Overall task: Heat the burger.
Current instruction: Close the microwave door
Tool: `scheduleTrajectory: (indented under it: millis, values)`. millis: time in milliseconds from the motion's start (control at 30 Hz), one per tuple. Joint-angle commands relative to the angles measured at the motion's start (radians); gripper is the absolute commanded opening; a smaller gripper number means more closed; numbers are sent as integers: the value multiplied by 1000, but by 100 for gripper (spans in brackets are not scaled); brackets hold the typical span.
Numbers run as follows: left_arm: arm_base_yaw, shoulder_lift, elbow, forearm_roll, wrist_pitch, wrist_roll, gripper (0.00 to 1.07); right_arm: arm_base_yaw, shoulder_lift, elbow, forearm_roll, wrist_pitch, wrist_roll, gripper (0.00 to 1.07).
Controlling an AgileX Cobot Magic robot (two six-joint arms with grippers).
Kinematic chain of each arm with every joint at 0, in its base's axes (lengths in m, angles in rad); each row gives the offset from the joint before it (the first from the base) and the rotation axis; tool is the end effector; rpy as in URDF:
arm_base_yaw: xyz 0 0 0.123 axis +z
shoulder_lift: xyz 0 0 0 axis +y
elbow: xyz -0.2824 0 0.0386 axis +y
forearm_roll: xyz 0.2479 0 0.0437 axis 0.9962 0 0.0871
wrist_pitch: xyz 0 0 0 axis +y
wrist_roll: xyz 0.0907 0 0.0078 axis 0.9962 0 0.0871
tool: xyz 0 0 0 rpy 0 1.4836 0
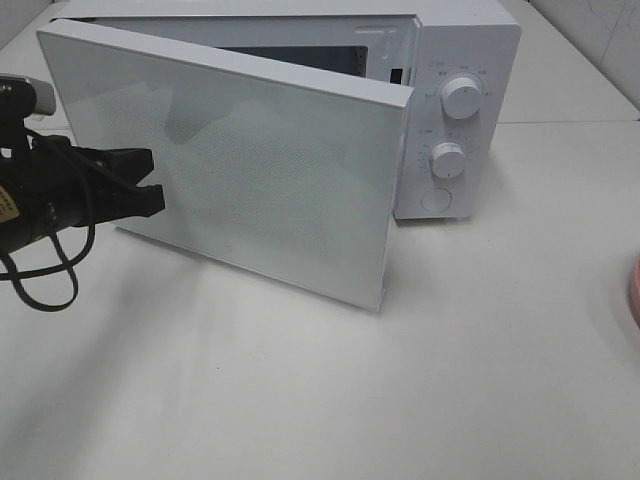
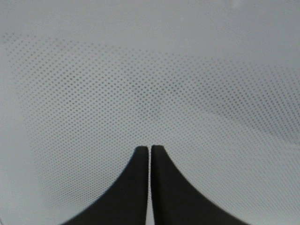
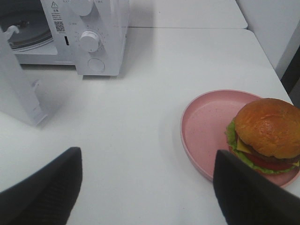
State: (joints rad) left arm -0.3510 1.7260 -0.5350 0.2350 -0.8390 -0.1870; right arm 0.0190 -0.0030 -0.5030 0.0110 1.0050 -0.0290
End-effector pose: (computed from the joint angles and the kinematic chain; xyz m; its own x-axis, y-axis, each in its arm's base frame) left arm 0.2767 -0.1181 0.1572 -0.2722 0.0699 -0.9597 0.4875 0.8699 -0.0749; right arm -0.0035 0.0008 0.2826 -0.3994 -0.0307 -0.9163 -0.0367 0.9992 -0.0175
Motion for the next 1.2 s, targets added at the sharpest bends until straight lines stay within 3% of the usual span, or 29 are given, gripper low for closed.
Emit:
scheduleTrajectory:
  millis: [33,400,833,1200]
  values:
    - [-15,24,-37,-47,-14,4,1,-3,-31,2,-4,-6,8,73]
    - [-45,91,-130,-75,-14,14,1,-3,-31,2,-4,-6,8,73]
    - [-83,177,-225,-195,-14,133,1,-3,-31,2,-4,-6,8,73]
    - [-97,193,-279,-197,-9,141,1,-3,-31,2,-4,-6,8,73]
